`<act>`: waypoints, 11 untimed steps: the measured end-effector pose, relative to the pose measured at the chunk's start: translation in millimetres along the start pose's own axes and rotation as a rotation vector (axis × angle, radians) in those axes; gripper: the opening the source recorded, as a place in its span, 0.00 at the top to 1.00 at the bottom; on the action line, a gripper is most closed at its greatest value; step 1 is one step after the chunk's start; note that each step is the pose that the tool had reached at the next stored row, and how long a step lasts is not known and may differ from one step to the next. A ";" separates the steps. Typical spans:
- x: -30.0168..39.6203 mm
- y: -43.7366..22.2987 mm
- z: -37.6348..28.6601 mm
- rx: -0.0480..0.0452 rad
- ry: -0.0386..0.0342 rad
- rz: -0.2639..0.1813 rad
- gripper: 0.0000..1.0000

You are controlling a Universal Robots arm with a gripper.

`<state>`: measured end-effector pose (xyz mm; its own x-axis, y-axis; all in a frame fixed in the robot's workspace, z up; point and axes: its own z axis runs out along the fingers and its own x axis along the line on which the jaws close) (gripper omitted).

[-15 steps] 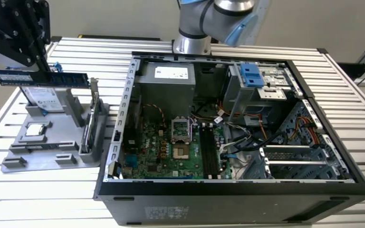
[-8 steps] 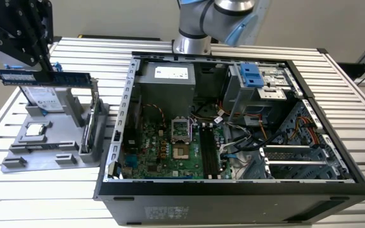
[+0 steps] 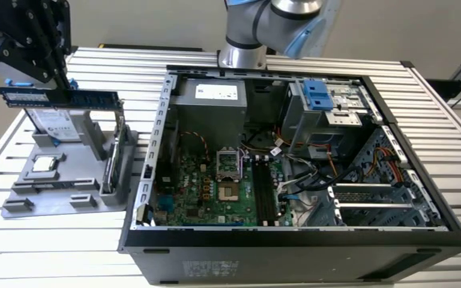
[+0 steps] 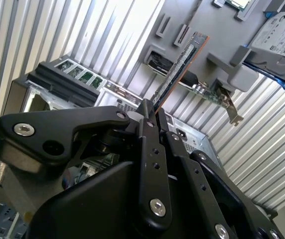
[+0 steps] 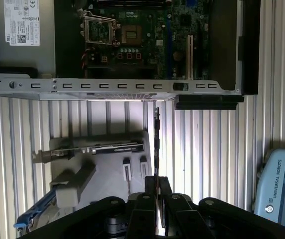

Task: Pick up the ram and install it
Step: 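Pick up the ram and move it above insertion slot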

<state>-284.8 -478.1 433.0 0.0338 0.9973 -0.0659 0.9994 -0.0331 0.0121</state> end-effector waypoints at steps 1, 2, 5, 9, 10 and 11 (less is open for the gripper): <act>0.0 0.5 -0.1 0.0000 0.0000 0.000 1.00; 0.0 1.1 -0.2 0.0000 0.0000 0.000 1.00; 0.1 2.8 -0.6 0.0000 0.0000 0.000 1.00; 0.1 5.0 -1.0 0.0000 0.0000 0.000 1.00; 0.1 5.5 -1.2 0.0001 -0.0001 0.000 1.00; 0.1 6.1 -1.3 0.0000 0.0000 0.000 1.00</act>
<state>-278.8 -478.1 434.3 0.0338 0.9973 -0.0659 0.9994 -0.0330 0.0121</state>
